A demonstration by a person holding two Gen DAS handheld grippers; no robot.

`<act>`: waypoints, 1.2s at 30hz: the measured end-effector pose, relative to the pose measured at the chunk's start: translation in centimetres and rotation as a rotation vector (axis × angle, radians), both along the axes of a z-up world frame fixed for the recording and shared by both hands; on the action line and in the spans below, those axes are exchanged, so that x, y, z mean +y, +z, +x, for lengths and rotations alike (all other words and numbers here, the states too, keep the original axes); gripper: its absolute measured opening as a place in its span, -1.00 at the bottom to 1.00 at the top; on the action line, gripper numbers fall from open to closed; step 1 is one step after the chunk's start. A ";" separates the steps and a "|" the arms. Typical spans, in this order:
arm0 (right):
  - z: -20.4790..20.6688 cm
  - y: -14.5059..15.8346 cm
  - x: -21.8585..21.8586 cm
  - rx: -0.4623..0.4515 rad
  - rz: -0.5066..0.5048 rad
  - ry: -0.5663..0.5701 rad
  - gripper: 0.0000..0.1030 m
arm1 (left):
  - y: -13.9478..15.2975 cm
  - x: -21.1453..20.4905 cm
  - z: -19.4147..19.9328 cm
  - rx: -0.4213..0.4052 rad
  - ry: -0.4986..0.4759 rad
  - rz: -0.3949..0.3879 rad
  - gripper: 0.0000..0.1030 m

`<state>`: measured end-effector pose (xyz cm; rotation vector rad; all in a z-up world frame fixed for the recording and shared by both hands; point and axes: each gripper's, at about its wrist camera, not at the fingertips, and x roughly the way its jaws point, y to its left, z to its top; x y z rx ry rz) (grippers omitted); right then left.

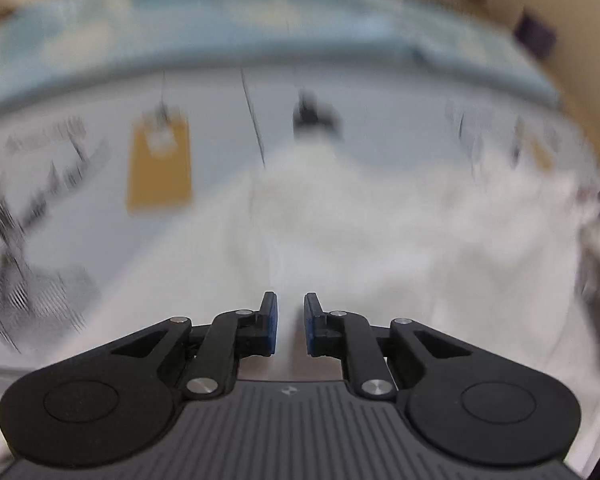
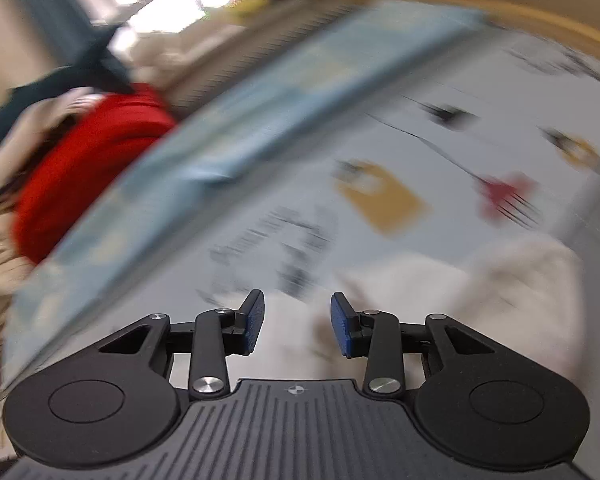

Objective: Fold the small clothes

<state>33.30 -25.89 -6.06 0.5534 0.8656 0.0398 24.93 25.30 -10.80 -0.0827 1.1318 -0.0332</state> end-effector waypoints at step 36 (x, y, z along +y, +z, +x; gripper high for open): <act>-0.4 -5.3 -19.7 0.155 -0.100 -0.271 -0.89 | -2.3 -0.8 1.8 -0.019 0.090 0.324 -0.52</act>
